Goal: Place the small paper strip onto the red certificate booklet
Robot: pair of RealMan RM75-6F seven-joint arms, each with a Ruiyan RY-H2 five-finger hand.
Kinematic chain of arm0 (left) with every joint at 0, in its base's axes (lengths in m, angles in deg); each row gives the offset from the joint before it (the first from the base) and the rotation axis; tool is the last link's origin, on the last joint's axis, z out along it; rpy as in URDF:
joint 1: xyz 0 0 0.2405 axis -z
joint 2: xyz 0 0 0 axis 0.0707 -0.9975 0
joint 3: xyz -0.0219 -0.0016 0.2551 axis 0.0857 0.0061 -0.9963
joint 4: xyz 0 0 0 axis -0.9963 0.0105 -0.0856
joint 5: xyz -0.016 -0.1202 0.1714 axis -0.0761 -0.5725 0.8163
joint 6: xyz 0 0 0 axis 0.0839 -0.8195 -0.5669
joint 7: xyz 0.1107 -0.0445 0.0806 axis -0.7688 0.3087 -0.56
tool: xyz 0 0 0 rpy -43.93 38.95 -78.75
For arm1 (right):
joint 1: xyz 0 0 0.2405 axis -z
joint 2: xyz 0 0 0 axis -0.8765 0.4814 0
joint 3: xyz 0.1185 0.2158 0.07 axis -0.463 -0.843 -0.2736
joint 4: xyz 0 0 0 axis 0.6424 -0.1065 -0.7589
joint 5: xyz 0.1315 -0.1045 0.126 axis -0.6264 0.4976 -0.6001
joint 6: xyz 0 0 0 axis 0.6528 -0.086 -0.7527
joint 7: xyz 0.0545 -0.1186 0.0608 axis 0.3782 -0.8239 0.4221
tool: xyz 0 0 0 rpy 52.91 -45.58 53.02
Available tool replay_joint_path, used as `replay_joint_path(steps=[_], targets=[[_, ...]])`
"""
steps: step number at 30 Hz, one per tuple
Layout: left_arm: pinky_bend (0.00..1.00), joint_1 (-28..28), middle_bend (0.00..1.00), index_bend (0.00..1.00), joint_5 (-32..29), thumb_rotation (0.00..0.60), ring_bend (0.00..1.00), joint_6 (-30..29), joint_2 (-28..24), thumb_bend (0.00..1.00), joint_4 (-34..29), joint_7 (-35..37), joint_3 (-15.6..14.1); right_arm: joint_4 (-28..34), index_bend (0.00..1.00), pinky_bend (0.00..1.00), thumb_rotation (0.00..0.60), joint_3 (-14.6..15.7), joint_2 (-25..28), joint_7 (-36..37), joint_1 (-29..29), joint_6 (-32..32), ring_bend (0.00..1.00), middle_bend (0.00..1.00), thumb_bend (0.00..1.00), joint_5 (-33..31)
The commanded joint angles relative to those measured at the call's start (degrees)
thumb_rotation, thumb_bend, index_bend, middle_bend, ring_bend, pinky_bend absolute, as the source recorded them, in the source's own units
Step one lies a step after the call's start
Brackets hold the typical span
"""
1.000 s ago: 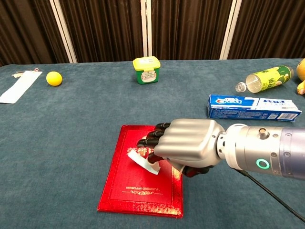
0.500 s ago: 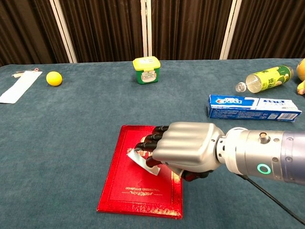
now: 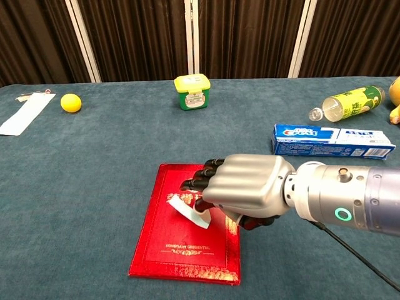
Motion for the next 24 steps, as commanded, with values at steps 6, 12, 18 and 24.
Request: replay_joint_path(steps=[6,12,18,24], targets=[[0.0,0.0,0.0,0.0,0.1,0.6,0.0,0.0,0.1,0.0,-0.1,-0.2,-0.1,0.4,0.36,0.0,0.6,0.5,-0.2,-0.2,-0.1,0.2,0.0,0.0,0.96,0.5],[0.0,-0.1,0.0,0.0,0.1,0.6,0.0,0.0,0.1,0.0,-0.1,-0.2,0.0,0.6,0.36,0.0,0.6,0.7,-0.7,-0.6,-0.2,0.0,0.0,0.0,0.96,0.9],[0.0,-0.1,0.0,0.0,0.0,0.6,0.0,0.1,0.1,0.0,-0.1,-0.1,0.0,0.6,0.36,0.0,0.6,0.5,-0.7,-0.8,-0.3,-0.2,0.0,0.0,0.96,0.6],[0.0,-0.1,0.0,0.0,0.1,0.6,0.0,0.1,0.0,0.0,-0.1,0.0,0.1,-0.3,0.36,0.0,0.6,0.1,-0.6,-1.1,-0.3,-0.5,0.0,0.0,0.96,-0.8]])
